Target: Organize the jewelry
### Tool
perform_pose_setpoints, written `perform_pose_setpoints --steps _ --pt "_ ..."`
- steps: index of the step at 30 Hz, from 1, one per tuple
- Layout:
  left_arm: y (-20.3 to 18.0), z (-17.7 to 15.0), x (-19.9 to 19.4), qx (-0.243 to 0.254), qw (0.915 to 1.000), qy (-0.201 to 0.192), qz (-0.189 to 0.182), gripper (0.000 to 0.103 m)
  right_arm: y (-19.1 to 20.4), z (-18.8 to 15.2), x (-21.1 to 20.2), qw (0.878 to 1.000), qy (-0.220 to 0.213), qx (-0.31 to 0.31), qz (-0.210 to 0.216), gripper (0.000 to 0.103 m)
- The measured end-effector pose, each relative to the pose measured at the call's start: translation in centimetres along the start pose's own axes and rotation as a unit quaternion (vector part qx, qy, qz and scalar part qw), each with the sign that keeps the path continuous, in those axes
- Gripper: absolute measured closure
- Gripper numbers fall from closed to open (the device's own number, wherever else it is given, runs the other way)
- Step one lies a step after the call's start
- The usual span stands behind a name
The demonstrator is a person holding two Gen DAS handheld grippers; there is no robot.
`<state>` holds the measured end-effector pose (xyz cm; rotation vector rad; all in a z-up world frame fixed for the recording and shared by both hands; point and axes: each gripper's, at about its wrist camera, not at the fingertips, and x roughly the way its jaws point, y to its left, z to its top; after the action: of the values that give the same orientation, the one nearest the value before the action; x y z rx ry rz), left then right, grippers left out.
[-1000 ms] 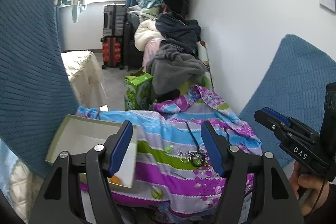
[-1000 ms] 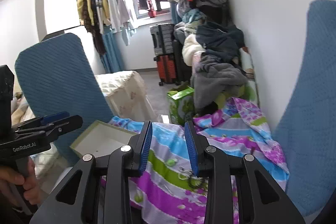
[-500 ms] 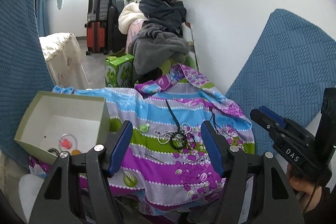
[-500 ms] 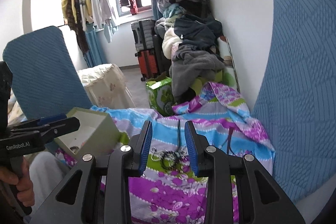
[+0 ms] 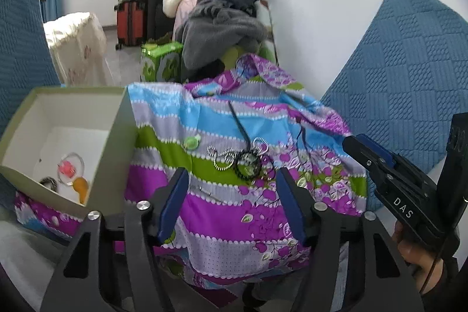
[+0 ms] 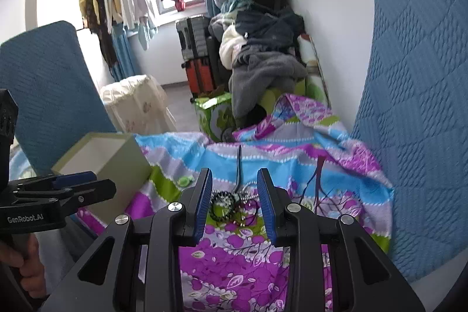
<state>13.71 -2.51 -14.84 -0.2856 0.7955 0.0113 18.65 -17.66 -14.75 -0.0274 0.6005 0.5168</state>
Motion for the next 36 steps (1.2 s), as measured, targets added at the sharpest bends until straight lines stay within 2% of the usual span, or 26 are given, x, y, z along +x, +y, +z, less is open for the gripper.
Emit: perform_pose_setpoints --steps 8,12,14,18,23,30,36 --pt "2.2 -1.3 5.1 -0.04 0.9979 0.051 0.003 0.057 -0.1 -1.1 4.6 0.999 0.04 -0.015 0.012 0.074" --pt "3.0 -1.6 7.1 -0.046 0.9967 0.065 0.012 0.06 -0.4 -1.4 6.8 0.998 0.062 -0.013 0.017 0.074" --pt "3.4 -1.7 8.2 -0.049 0.9959 0.075 0.013 0.066 -0.6 -1.7 7.9 0.997 0.076 -0.009 0.018 0.074" --pt "3.9 -1.9 9.9 -0.047 0.9948 0.088 0.021 0.069 -1.0 -2.3 9.9 0.995 0.099 0.002 0.02 0.075" --pt "4.6 -2.3 11.5 -0.045 0.9931 0.104 0.032 0.075 -1.3 -3.0 12.2 0.991 0.127 0.008 0.026 0.079" --pt "5.4 -2.5 12.5 -0.045 0.9914 0.115 0.044 0.078 -1.1 -3.6 14.3 0.988 0.148 0.009 0.033 0.081" --pt "6.0 -2.8 13.1 -0.052 0.9902 0.123 0.042 0.089 -0.4 -4.2 15.7 0.986 0.166 -0.004 0.031 0.084"
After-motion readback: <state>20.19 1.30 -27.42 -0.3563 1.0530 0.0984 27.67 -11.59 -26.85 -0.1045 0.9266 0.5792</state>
